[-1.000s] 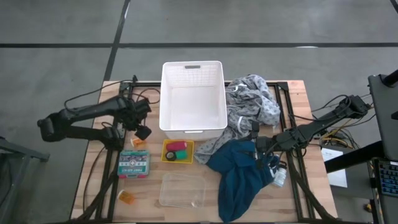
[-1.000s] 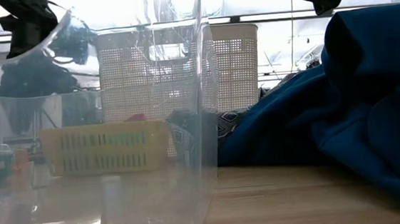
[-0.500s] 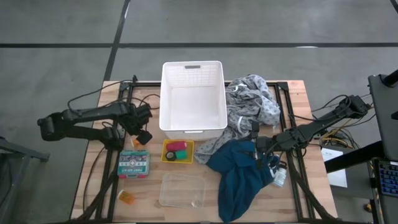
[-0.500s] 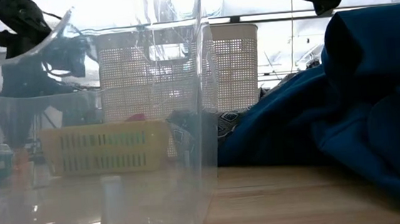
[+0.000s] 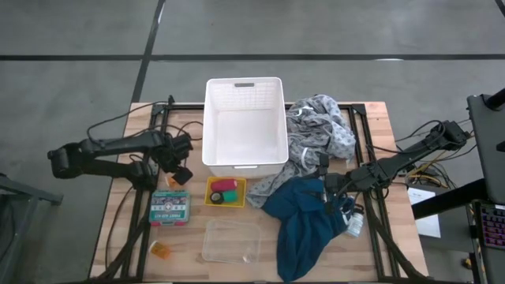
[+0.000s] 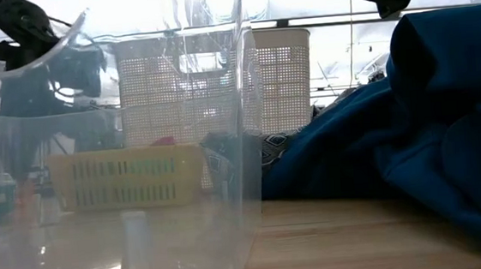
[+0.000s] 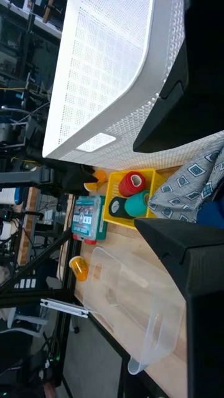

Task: Pick & Place Medicine items
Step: Put the top orange medicine bottle into the transparent bin

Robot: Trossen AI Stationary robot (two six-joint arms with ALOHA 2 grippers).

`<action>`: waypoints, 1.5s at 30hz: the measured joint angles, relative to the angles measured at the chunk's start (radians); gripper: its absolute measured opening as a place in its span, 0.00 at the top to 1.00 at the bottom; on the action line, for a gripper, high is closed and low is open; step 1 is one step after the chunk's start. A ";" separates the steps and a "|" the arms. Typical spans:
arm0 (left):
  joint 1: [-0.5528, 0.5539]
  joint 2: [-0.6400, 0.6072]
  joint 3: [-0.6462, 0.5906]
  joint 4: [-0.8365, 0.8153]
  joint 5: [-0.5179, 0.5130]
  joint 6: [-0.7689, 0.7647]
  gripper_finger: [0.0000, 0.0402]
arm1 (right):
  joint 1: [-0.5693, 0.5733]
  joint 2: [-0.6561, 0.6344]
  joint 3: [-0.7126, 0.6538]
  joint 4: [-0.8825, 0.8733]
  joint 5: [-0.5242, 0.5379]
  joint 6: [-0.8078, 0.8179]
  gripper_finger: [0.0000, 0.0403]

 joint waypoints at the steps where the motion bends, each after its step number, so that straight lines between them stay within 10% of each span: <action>1: 0.000 0.000 -0.016 0.008 0.000 -0.001 0.42 | 0.000 0.000 0.000 0.000 0.000 0.000 0.55; 45: -0.001 -0.002 0.067 -0.052 0.028 -0.090 0.53 | 0.000 0.000 0.000 0.000 0.000 0.000 0.55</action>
